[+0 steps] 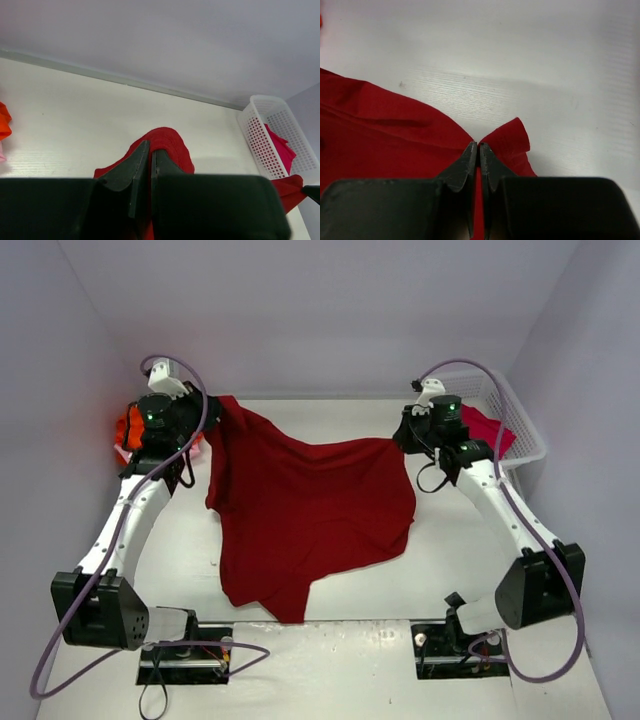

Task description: Fold and stack the t-shirts

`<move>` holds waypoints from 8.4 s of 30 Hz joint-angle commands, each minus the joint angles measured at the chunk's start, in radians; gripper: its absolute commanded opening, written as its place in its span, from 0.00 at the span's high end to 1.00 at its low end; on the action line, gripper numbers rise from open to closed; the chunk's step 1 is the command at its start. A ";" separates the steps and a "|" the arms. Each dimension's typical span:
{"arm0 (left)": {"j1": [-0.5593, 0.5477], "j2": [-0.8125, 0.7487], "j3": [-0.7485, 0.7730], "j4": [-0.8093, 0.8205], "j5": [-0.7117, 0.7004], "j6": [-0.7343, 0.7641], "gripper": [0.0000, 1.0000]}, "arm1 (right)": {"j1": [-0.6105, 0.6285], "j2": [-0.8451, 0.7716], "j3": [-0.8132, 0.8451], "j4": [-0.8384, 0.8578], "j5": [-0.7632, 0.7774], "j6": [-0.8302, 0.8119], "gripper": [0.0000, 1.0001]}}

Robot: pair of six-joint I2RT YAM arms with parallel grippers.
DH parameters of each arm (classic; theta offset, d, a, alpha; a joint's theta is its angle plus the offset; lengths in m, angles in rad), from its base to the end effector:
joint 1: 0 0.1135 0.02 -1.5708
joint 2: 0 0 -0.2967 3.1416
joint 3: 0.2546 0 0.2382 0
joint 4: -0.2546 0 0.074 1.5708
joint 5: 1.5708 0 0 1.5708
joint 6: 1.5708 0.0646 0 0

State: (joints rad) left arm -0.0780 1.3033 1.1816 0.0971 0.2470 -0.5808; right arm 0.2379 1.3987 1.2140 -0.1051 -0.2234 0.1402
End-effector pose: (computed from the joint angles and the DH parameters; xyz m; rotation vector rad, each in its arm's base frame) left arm 0.3121 -0.0402 0.4279 -0.2141 1.6263 -0.7052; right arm 0.3252 0.0936 0.3833 -0.2478 1.8631 0.4687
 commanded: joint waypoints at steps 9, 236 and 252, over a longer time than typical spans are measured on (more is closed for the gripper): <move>0.011 0.097 0.067 0.154 -0.006 0.001 1.00 | -0.022 0.132 0.128 0.162 0.009 -0.001 1.00; -0.973 -0.869 -0.554 -0.924 -0.475 -0.949 1.00 | 0.425 -0.567 -0.668 -0.252 0.298 0.743 0.37; -0.973 -0.806 -0.560 -0.887 -0.469 -0.944 1.00 | 0.603 -0.498 -0.766 -0.212 0.423 0.895 0.53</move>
State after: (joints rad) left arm -1.0500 0.4839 0.5835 -0.8326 -0.2108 -1.5223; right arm 0.8234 0.8776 0.4557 -0.3454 0.1280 0.9775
